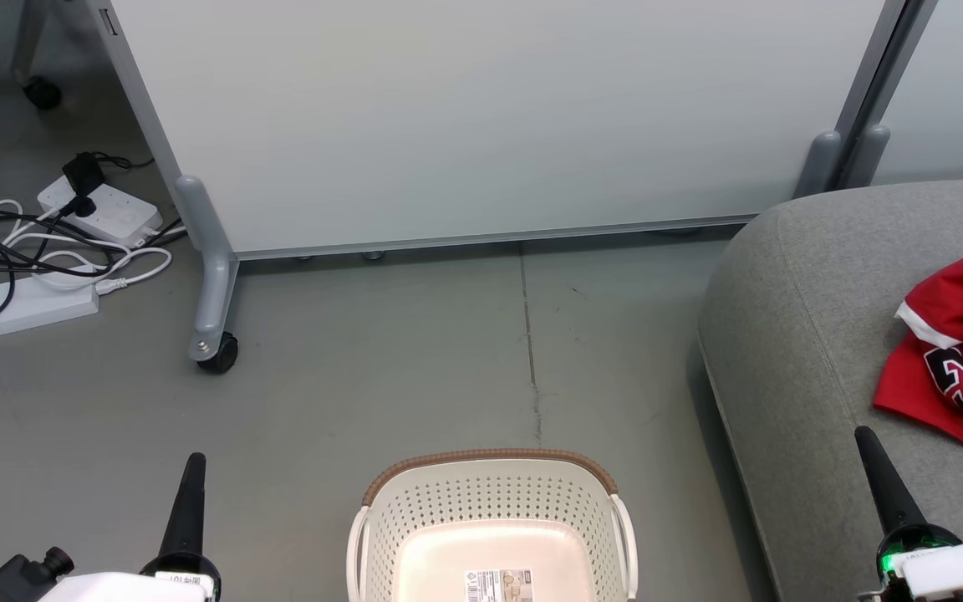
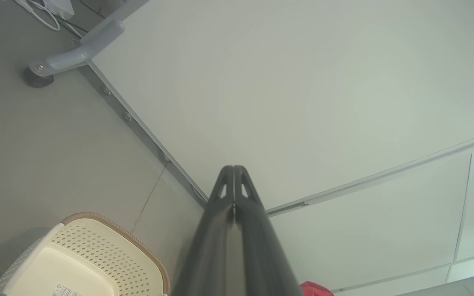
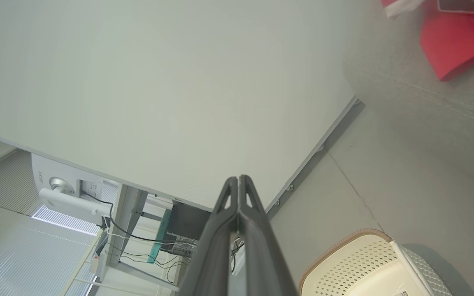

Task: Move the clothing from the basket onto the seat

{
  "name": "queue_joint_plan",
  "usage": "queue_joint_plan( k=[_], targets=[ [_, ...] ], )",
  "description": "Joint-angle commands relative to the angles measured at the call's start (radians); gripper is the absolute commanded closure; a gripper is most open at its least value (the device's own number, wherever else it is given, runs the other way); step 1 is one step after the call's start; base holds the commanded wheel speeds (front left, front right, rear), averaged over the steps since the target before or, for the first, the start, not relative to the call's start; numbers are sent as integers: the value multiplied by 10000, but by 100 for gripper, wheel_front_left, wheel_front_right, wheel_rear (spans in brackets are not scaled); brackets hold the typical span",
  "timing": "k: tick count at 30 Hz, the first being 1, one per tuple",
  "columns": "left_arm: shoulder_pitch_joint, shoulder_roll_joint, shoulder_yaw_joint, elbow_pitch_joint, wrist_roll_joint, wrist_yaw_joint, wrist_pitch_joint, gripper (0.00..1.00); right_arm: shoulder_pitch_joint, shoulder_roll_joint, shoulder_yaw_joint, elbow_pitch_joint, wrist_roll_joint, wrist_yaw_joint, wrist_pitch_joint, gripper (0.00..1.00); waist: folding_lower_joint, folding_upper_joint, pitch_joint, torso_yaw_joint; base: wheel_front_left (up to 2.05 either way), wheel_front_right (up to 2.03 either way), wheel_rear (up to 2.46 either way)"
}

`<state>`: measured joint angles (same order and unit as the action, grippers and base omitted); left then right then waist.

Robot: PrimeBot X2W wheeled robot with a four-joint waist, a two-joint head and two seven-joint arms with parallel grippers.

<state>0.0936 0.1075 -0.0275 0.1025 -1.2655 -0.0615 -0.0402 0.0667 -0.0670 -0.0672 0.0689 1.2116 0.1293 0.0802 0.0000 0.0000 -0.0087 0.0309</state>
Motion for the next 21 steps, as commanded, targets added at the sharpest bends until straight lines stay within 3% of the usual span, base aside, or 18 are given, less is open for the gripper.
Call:
queue_joint_plan(
  k=[1,21],
  targets=[
    [-283,-2,124,-121,-270,-104,55,100,-215,-89,-71,-41,310,20,55,100,0,0,4,-9,0,0,0],
    [-324,-218,550,-200,-1753,-382,486,100,-414,-64,-172,258,2056,22,270,100,0,0,46,-122,0,0,0]
  ],
)
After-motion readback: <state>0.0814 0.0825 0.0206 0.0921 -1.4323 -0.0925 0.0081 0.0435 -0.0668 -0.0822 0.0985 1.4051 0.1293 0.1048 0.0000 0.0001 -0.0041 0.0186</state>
